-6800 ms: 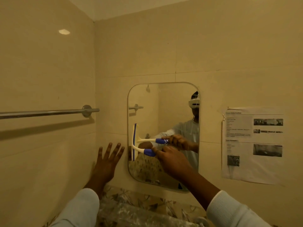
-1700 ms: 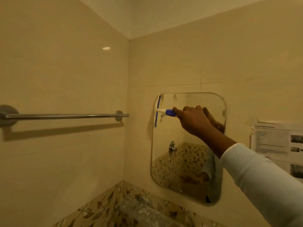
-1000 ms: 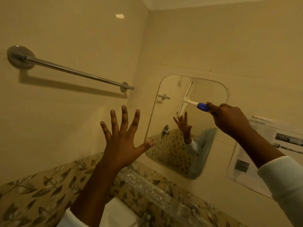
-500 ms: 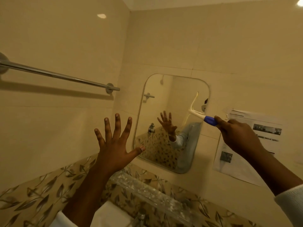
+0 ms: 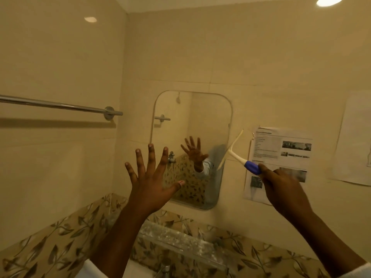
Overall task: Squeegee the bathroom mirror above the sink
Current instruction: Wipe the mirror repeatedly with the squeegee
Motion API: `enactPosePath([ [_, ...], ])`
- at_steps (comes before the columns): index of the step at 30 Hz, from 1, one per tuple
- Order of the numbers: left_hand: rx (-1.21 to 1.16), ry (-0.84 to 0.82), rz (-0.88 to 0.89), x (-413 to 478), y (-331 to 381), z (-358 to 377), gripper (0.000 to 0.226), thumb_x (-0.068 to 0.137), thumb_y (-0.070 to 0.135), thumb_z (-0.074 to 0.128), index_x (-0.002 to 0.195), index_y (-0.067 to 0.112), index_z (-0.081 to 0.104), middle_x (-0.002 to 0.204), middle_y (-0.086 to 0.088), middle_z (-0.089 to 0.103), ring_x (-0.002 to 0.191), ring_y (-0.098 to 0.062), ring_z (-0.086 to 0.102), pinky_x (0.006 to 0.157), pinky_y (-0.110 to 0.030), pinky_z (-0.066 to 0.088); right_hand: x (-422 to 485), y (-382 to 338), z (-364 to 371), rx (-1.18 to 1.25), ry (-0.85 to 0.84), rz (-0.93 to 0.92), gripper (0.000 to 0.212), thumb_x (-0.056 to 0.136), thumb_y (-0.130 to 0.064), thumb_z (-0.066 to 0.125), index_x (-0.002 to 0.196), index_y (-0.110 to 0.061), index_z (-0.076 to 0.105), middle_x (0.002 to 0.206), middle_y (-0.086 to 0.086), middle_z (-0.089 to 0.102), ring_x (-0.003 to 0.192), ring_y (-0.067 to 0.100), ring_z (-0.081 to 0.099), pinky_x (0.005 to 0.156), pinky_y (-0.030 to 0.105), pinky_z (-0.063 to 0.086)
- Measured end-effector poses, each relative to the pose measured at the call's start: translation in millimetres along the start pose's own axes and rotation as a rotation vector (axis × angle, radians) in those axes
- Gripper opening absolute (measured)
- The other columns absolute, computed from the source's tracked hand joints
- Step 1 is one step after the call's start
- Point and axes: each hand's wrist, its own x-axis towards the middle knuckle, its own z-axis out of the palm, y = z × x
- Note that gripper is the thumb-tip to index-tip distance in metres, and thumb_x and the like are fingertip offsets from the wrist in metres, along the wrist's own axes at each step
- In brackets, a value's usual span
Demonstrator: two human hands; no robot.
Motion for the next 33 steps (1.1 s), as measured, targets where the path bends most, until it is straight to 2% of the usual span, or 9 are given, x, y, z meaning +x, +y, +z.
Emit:
enactPosePath([
  [4,-0.204,-0.112,-0.052,6.1,38.3,19.4,0.093,0.090,0.086,0.026,0.162,0.040,-0.011,0.169,0.005,-0.025,0.156,-0.028,-0.027,0.121,-0.055,-0.018,-26.9,-41.3,25.3,0.552,0.004,0.287,0.029,0.106,-0.018,0.057,0.134,-0.022,0.062,0.089,-0.006,0.065,0.071,0.010,0.061,0.062,0.020,0.045],
  [6,-0.462,-0.226,-0.100,7.8,64.9,27.2,0.078,0.095,0.076,0.036,0.160,0.034,0.029,0.169,0.004,0.022,0.158,-0.027,0.016,0.128,-0.054,0.013,-37.5,-73.7,38.9,0.784,-0.013,0.349,0.025,0.108,-0.019,0.052,0.121,-0.039,0.061,0.091,-0.007,0.066,0.076,0.012,0.063,0.064,0.020,0.050],
  [8,-0.786,-0.313,-0.194,6.9,90.3,30.4,0.054,0.095,0.070,0.048,0.127,0.030,0.065,0.128,0.009,0.068,0.120,-0.016,0.062,0.100,-0.042,0.053,-43.7,-105.7,53.2,0.958,0.017,0.387,0.030,0.109,-0.018,0.050,0.117,-0.045,0.058,0.097,-0.011,0.068,0.084,0.009,0.065,0.069,0.021,0.056],
  [11,-1.021,-0.355,-0.306,7.4,115.7,37.1,0.039,0.095,0.057,0.062,0.103,0.021,0.074,0.090,0.002,0.077,0.083,-0.012,0.073,0.074,-0.029,0.057,-45.2,-146.6,75.9,1.149,0.055,0.432,0.028,0.110,-0.013,0.050,0.127,-0.032,0.059,0.110,-0.017,0.070,0.101,0.007,0.068,0.083,0.022,0.059],
  [16,-1.058,-0.224,-0.409,16.5,113.4,54.5,0.022,0.096,0.037,0.070,0.099,0.015,0.069,0.087,-0.008,0.075,0.080,-0.021,0.075,0.080,-0.042,0.064,-29.5,-178.7,96.3,1.243,-0.021,0.457,0.043,0.106,-0.008,0.055,0.145,-0.026,0.053,0.125,-0.013,0.070,0.114,0.003,0.068,0.091,0.024,0.061],
  [19,-1.098,-0.205,-0.437,30.5,92.7,61.7,0.016,0.101,0.034,0.063,0.111,0.022,0.064,0.092,-0.003,0.073,0.084,-0.019,0.072,0.084,-0.041,0.062,-13.7,-159.0,104.7,1.026,-0.163,0.354,0.031,0.106,-0.014,0.057,0.126,-0.037,0.063,0.110,-0.021,0.070,0.102,0.001,0.070,0.082,0.022,0.059],
  [22,-1.164,-0.164,-0.446,47.3,70.9,64.1,0.024,0.104,0.038,0.057,0.118,0.019,0.060,0.080,-0.004,0.062,0.072,-0.021,0.059,0.074,-0.043,0.052,12.6,-111.5,109.6,0.647,-0.121,0.316,0.014,0.105,-0.019,0.057,0.111,-0.029,0.065,0.102,-0.010,0.065,0.101,0.016,0.067,0.077,0.020,0.050],
  [27,-1.072,-0.120,-0.442,66.6,47.0,73.4,0.029,0.103,0.045,0.055,0.119,0.021,0.059,0.074,0.004,0.059,0.062,-0.011,0.055,0.060,-0.029,0.045,98.2,-11.6,99.8,-0.126,0.061,-0.080,0.046,0.105,-0.024,0.056,0.148,-0.010,0.052,0.154,0.021,0.052,0.144,0.042,0.046,0.121,0.055,0.037],
  [33,-0.976,-0.067,-0.310,84.6,38.4,79.3,0.032,0.099,0.056,0.056,0.107,0.025,0.059,0.071,0.001,0.059,0.055,-0.002,0.054,0.054,-0.020,0.045,187.4,32.4,81.9,-0.418,0.012,-0.344,0.073,0.104,-0.062,0.029,0.168,-0.029,0.017,0.176,0.018,0.009,0.161,0.046,0.006,0.128,0.066,0.008],
])
